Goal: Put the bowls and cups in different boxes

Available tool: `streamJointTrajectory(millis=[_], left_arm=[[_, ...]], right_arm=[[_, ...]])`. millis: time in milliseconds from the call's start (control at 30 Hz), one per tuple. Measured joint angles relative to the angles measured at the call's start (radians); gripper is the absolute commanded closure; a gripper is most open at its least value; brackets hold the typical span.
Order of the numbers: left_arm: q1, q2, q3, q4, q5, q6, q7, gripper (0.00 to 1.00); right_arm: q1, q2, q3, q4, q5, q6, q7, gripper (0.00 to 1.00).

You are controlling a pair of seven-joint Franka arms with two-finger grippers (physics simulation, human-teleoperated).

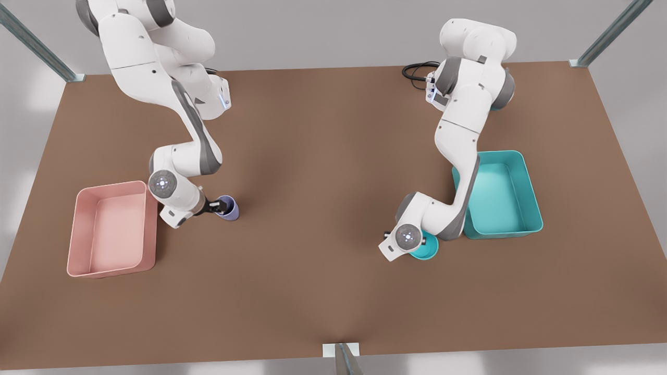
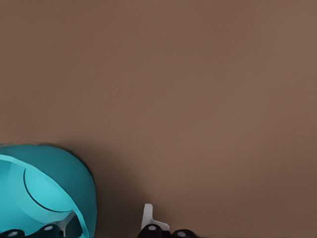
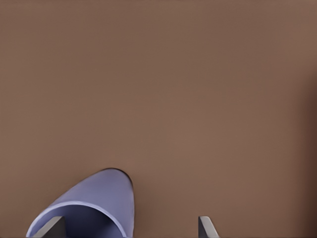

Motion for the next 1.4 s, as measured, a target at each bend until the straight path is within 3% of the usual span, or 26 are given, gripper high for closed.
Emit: streamJointTrajectory(millis=[67, 100, 167, 467, 600, 633, 700, 733, 833, 900, 1033, 1233, 1267, 1333, 1400], left_arm=[[-0.001, 0.002, 0.000, 0.000, 0.012, 0.005, -0.013, 0.49], [-0.001, 0.001, 0.000, 0.000, 0.016, 0.006, -0.020, 0.67], [-0.001, -0.003, 0.000, -0.001, 0.027, 0.004, -0.034, 0.79], [0.014, -0.079, 0.013, 0.005, 0.028, -0.044, -0.069, 0.79], [0.089, -0.303, 0.016, -0.012, 0.023, -0.205, -0.078, 0.79], [0.122, -0.365, 0.019, -0.045, 0.022, -0.251, -0.079, 0.79], [0.217, -0.459, 0.021, -0.148, 0.005, -0.301, -0.082, 0.79], [0.258, -0.484, 0.022, -0.208, -0.009, -0.302, -0.084, 0.79], [0.335, -0.515, 0.027, -0.364, -0.034, -0.261, -0.084, 0.79], [0.352, -0.523, 0.043, -0.457, -0.041, -0.217, -0.082, 0.79], [0.360, -0.522, 0.062, -0.637, -0.048, -0.072, -0.079, 0.79], [0.382, -0.494, 0.069, -0.708, -0.051, 0.092, -0.075, 0.79], [0.389, -0.493, 0.069, -0.709, -0.051, 0.107, -0.075, 0.44], [0.400, -0.501, 0.070, -0.707, -0.052, 0.125, -0.069, 0.06], [0.408, -0.523, 0.071, -0.702, -0.054, 0.134, -0.061, 0.00]], right_arm=[[-0.002, 0.003, 0.000, -0.010, 0.000, 0.024, 0.000, 0.00], [-0.001, 0.002, 0.000, -0.014, 0.000, 0.033, 0.000, 0.00], [-0.001, -0.004, 0.001, -0.027, 0.000, 0.047, 0.000, 0.00], [-0.005, -0.017, 0.001, -0.097, -0.001, 0.079, 0.001, 0.00], [-0.005, 0.024, 0.001, -0.098, -0.002, 0.102, 0.001, 0.00], [-0.005, 0.034, 0.001, -0.097, -0.002, 0.108, 0.001, 0.02], [-0.005, 0.050, 0.001, -0.094, 0.000, 0.118, 0.000, 0.41], [-0.005, 0.054, 0.001, -0.090, 0.002, 0.122, -0.003, 0.52], [-0.004, 0.058, 0.001, -0.076, 0.013, 0.125, -0.017, 0.64], [-0.001, 0.067, 0.001, -0.053, 0.013, 0.115, -0.023, 0.79], [-0.004, 0.064, 0.001, -0.021, 0.011, 0.092, -0.030, 0.79], [-0.034, -0.016, -0.004, 0.179, 0.007, -0.029, -0.061, 0.79], [-0.063, -0.018, -0.005, 0.206, 0.007, -0.043, -0.077, 0.79], [-0.164, -0.010, -0.006, 0.261, 0.006, -0.066, -0.125, 0.79], [-0.266, 0.009, -0.007, 0.305, 0.006, -0.082, -0.182, 0.79]])
